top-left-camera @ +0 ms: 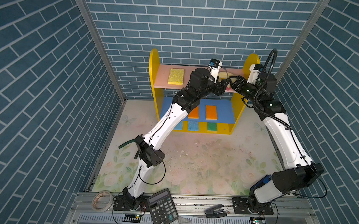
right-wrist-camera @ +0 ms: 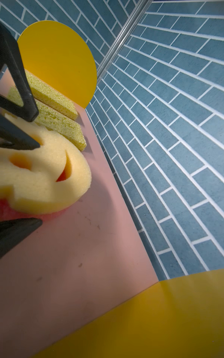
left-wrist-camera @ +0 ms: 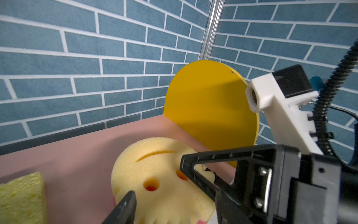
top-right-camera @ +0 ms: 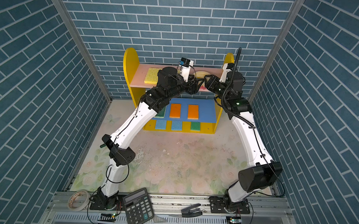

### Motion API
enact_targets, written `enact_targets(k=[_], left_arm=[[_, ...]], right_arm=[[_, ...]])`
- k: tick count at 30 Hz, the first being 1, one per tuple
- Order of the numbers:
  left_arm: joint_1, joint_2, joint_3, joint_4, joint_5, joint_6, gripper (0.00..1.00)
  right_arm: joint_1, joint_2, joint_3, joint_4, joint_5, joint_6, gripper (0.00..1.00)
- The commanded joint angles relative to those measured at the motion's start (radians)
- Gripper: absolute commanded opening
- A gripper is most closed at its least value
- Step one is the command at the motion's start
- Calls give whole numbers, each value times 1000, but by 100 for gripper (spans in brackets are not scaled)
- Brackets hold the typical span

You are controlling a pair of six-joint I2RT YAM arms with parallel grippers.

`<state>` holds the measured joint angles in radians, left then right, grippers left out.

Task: Place and organize the cleaning sponges onto the shelf
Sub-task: 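Lower the smiley sponge onto the top board beside the yellow sponges, then open both grippers and draw them back from the smiley sponge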

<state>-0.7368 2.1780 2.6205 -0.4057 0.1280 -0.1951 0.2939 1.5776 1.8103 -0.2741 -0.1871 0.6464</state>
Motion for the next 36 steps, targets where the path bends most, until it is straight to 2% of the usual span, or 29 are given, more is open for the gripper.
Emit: enact_targets(k=[1, 16, 17, 18, 20, 21, 31, 36], left_arm=[[5, 9, 32, 8, 8, -9, 65], [5, -92, 33, 6, 62, -49, 65], [5, -104, 28, 1, 62, -50, 65], [5, -117, 20, -1, 64, -50, 65], [5, -154, -15, 13, 66, -54, 65], [5, -171, -33, 21, 68, -55, 65], [5, -342, -233, 111, 34, -41, 65], [5, -359, -264, 96, 11, -32, 65]], right_arm=[[4, -38, 13, -35, 11, -24, 57], [79, -138, 39, -132, 76, -91, 58], [85, -143, 33, -134, 78, -91, 54], [90, -147, 27, -136, 78, -91, 43], [101, -154, 15, -138, 79, -86, 4], [104, -153, 12, -144, 79, -84, 0], [106, -111, 68, -249, 69, -69, 0], [106, -78, 94, -257, 54, -67, 0]])
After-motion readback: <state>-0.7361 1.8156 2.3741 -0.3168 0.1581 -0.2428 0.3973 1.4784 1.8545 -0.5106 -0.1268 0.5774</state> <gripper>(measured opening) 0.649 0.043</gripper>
